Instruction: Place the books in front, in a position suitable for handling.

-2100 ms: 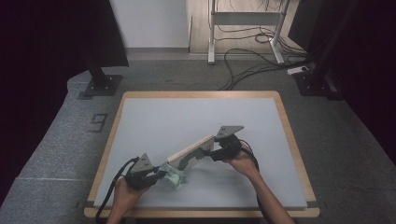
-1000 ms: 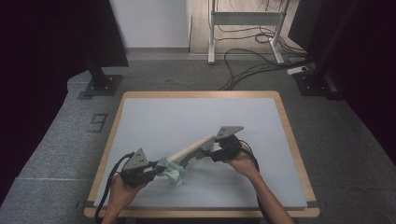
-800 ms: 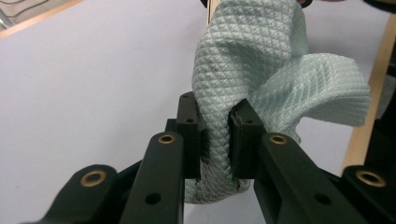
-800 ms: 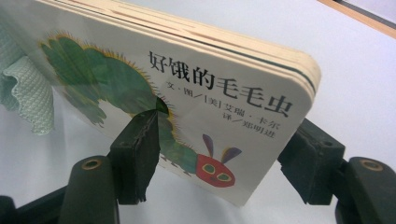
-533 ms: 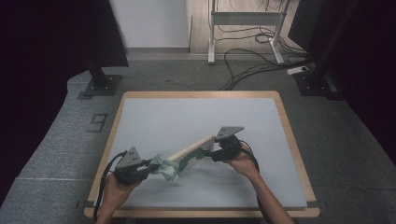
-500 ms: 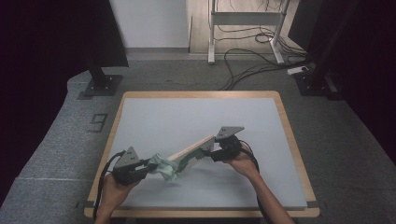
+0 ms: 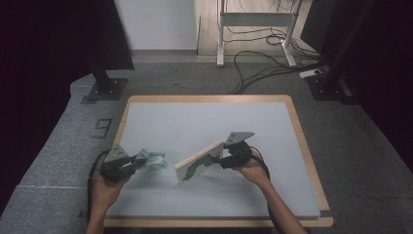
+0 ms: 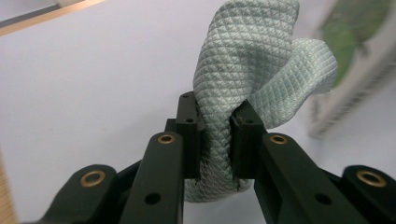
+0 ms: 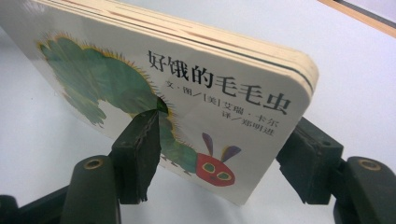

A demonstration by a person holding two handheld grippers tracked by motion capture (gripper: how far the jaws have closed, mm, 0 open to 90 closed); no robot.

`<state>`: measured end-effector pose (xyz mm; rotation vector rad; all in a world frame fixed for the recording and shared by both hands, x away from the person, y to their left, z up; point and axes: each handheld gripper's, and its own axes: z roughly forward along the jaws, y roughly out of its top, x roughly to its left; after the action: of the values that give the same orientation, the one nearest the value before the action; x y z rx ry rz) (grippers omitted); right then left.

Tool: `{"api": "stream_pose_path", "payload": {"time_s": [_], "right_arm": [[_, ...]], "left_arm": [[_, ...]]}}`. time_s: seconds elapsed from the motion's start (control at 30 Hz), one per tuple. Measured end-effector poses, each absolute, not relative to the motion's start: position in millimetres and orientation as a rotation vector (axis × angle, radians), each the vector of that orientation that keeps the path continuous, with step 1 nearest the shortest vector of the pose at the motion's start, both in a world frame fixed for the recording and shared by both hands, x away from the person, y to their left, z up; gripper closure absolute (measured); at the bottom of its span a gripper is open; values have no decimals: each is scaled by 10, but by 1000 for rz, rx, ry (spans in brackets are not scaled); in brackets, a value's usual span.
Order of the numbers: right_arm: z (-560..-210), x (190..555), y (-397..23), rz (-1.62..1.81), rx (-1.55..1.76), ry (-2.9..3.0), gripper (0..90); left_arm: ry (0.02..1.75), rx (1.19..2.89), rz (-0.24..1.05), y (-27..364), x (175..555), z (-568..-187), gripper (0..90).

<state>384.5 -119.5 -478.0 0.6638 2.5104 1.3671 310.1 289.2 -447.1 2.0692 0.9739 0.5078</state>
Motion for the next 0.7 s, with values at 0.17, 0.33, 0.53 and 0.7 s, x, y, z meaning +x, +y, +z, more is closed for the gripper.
{"api": "stream_pose_path", "payload": {"time_s": [0.17, 0.33, 0.53, 0.7], "right_arm": [[-4780, 3843, -1196, 1367, 666, 2510, 330], [-4781, 3842, -1198, 1369, 669, 2511, 331], [-4786, 3844, -1194, 1365, 670, 2511, 331], [-4799, 3839, -1194, 1358, 673, 2514, 330]], "left_arm": [[1041, 2081, 479, 2950, 3214, -4638, 762], [1108, 2085, 432, 3017, 3292, -4838, 762], [1175, 2135, 395, 3030, 3365, -5048, 743], [1189, 2099, 381, 3054, 3377, -5102, 723]]}}
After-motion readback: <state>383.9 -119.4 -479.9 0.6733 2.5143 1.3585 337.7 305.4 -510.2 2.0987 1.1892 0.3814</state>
